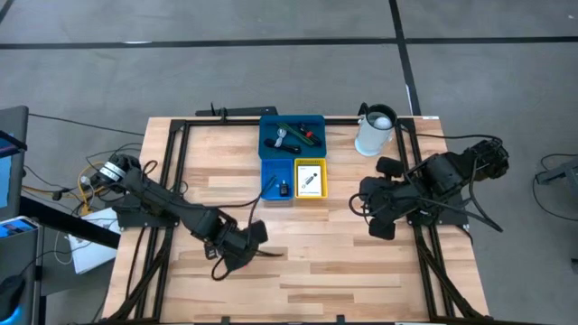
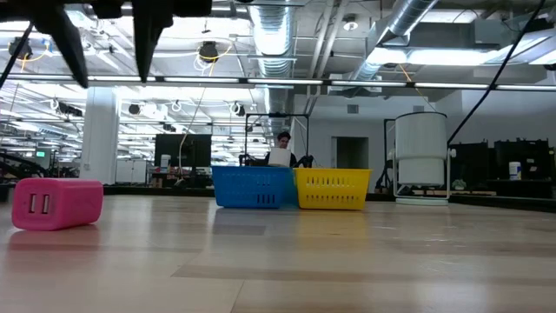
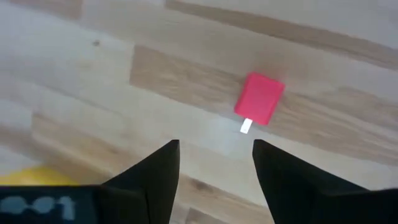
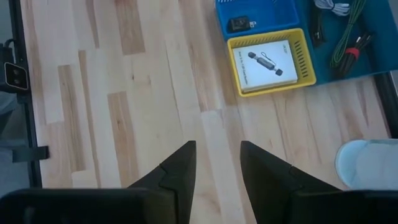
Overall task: Pick and place items into bin
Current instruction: Put the pink charger adapter into the blue bin
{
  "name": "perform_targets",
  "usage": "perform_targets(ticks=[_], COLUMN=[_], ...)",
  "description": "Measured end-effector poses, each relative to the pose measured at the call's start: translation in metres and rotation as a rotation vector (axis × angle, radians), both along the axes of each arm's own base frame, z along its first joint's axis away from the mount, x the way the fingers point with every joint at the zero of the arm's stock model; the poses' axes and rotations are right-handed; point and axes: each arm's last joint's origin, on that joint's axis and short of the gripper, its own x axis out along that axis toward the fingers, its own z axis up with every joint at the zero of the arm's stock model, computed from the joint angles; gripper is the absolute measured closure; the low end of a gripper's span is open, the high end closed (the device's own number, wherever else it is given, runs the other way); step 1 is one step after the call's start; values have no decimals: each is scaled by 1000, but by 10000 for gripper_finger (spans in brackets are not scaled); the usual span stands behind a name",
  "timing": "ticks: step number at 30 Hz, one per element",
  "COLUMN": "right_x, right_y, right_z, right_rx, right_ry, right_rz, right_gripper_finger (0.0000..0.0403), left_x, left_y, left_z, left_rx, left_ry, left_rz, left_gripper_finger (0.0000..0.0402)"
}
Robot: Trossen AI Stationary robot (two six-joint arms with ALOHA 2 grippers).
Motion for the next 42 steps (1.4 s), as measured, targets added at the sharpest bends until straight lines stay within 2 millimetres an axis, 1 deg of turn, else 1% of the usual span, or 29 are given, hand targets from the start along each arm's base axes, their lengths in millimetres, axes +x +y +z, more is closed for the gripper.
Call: perform_targets(ticks=[2,8,12,16,22,37,42], right_x=[0,0,0,0,0,0,0], right_y=[0,0,0,0,0,0,0], right_z=[0,0,0,0,0,0,0], right_rx=[4,16,17,24,27,28,29], right_ry=[0,-3,-4,-6,-6,-7,-8], right_rz=[-7,-29,-32,-46,-52,-54,-55], right_gripper_finger=[285,285,285,285,285,285,285], left_x=[-2,2,5,8,13,22,23], left_y=[-4,-15,-17,-16,-11,-15,-15], left_z=[-3,-21,-33,-40,-46,-66,-69], left_rx=[17,55,87,76,40,18,19], left_ry=[19,71,117,155,188,225,233], left_rz=[-49,-152,-209,-255,-246,-244,-258], left_gripper_finger=[207,207,207,207,207,207,207])
